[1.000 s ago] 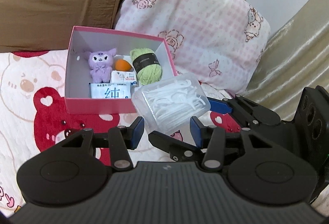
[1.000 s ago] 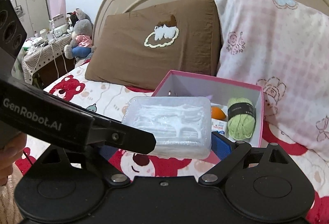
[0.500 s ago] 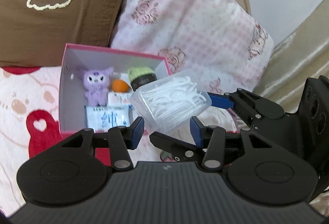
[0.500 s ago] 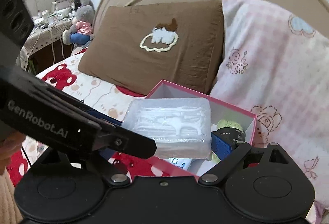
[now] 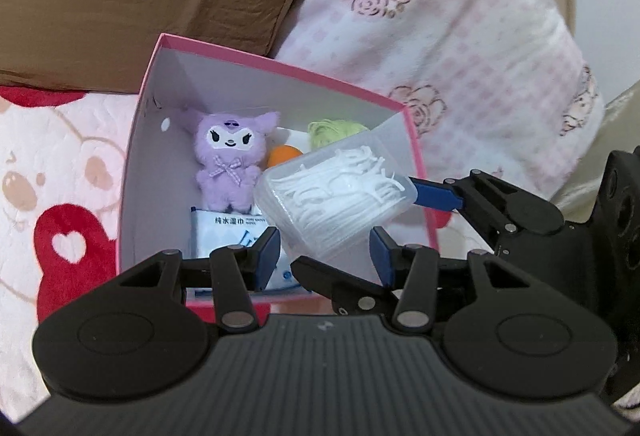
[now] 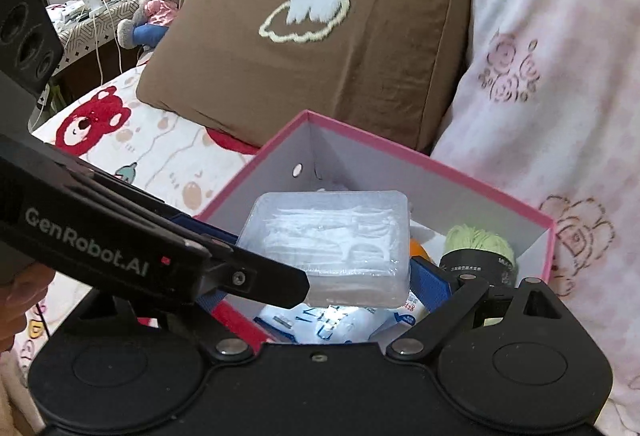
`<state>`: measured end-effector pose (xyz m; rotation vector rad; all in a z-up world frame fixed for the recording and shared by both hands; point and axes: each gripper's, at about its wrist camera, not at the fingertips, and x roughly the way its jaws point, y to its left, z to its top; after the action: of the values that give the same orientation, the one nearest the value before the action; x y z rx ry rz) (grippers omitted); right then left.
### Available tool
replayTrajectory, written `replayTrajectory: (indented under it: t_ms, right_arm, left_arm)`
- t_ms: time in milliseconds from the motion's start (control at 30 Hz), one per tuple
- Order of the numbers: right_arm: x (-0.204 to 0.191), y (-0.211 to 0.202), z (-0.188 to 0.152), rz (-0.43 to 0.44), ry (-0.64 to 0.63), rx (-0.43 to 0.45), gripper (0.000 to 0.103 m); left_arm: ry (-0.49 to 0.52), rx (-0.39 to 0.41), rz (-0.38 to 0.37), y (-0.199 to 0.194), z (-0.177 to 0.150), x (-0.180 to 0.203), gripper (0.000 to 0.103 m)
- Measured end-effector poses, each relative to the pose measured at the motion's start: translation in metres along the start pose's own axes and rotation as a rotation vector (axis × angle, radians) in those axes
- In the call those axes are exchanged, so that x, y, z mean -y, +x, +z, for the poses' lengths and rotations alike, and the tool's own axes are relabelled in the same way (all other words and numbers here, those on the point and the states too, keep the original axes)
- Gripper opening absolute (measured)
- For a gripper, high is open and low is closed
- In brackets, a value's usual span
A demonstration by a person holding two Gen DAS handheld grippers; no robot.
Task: Organize objects
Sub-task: 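Carry the clear case with both tools over the pink box, then lower the clear case with both tools into the box beside the yarn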
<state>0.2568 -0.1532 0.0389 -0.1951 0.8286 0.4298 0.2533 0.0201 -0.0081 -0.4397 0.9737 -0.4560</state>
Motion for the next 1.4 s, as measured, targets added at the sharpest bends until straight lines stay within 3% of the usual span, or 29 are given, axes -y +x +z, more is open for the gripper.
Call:
replayTrajectory:
  t_ms: [200, 300, 433, 600, 933, 1000, 1100, 1400]
  right_arm:
    - [0.026, 0.027, -0.009, 0.028, 0.075, -0.006, 0.096]
    - [0.042, 0.041, -0.019, 0.061, 0.114, -0.022, 0.096]
    - [0.044, 0.054, -0.033, 0.061, 0.094, -0.057, 0.095]
    - [0.050, 0.069, -0.037, 0.035, 0.075, -0.092, 0.087]
    - [0.053, 0.083, -0.025, -0.020, 0.132, -0.117, 0.087]
    - [0.057, 0.085, -0.024, -0.027, 0.178, -0.125, 0.086]
    - [0.063, 0.084, -0.023, -0.021, 0.246, -0.122, 0.082]
    - [0.071, 0.083, -0.026, -0.053, 0.265, -0.091, 0.079]
  left_arm:
    - [-0.035, 0.028, 0.008, 0.031, 0.001, -0.011, 0.045]
    - [-0.076, -0.009, -0.012, 0.050, -0.006, -0.021, 0.043]
    - [-0.029, -0.022, 0.032, 0.066, -0.011, -0.019, 0.043]
    - [-0.036, -0.004, 0.030, 0.075, -0.011, -0.026, 0.043]
    - [-0.031, -0.049, 0.077, 0.096, 0.011, -0.028, 0.043]
    - [-0.025, -0.026, 0.099, 0.097, 0.012, -0.027, 0.042]
    - [-0.012, -0.012, 0.113, 0.099, 0.013, -0.026, 0.042]
    - [-0.016, -0.006, 0.126, 0.110, 0.017, -0.028, 0.042]
